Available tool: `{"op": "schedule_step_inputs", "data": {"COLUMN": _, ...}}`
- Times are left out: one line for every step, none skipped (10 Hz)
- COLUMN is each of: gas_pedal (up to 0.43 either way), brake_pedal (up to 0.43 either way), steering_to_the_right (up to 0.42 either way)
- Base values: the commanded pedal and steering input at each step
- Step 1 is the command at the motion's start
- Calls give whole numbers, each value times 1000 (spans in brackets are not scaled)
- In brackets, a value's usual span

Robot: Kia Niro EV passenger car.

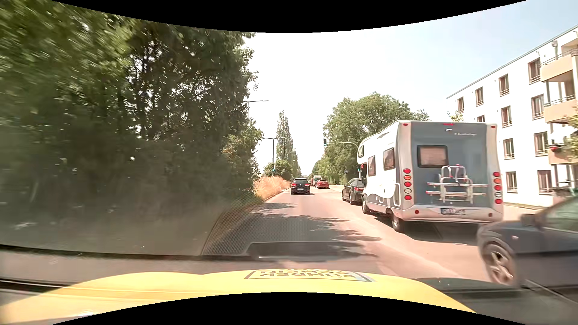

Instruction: Follow the waypoints while adhering to traffic rules and regulations

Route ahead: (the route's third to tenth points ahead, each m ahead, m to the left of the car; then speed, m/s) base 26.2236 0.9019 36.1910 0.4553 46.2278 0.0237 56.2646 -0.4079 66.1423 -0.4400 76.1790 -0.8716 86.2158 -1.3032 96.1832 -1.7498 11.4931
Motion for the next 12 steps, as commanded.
{"op": "schedule_step_inputs", "data": {"gas_pedal": 59, "brake_pedal": 0, "steering_to_the_right": 0}}
{"op": "schedule_step_inputs", "data": {"gas_pedal": 59, "brake_pedal": 0, "steering_to_the_right": 1}}
{"op": "schedule_step_inputs", "data": {"gas_pedal": 59, "brake_pedal": 0, "steering_to_the_right": 6}}
{"op": "schedule_step_inputs", "data": {"gas_pedal": 67, "brake_pedal": 0, "steering_to_the_right": 8}}
{"op": "schedule_step_inputs", "data": {"gas_pedal": 79, "brake_pedal": 0, "steering_to_the_right": 8}}
{"op": "schedule_step_inputs", "data": {"gas_pedal": 87, "brake_pedal": 0, "steering_to_the_right": 8}}
{"op": "schedule_step_inputs", "data": {"gas_pedal": 87, "brake_pedal": 0, "steering_to_the_right": 8}}
{"op": "schedule_step_inputs", "data": {"gas_pedal": 87, "brake_pedal": 0, "steering_to_the_right": 8}}
{"op": "schedule_step_inputs", "data": {"gas_pedal": 98, "brake_pedal": 0, "steering_to_the_right": 8}}
{"op": "schedule_step_inputs", "data": {"gas_pedal": 98, "brake_pedal": 0, "steering_to_the_right": 8}}
{"op": "schedule_step_inputs", "data": {"gas_pedal": 98, "brake_pedal": 0, "steering_to_the_right": 8}}
{"op": "schedule_step_inputs", "data": {"gas_pedal": 98, "brake_pedal": 0, "steering_to_the_right": 7}}
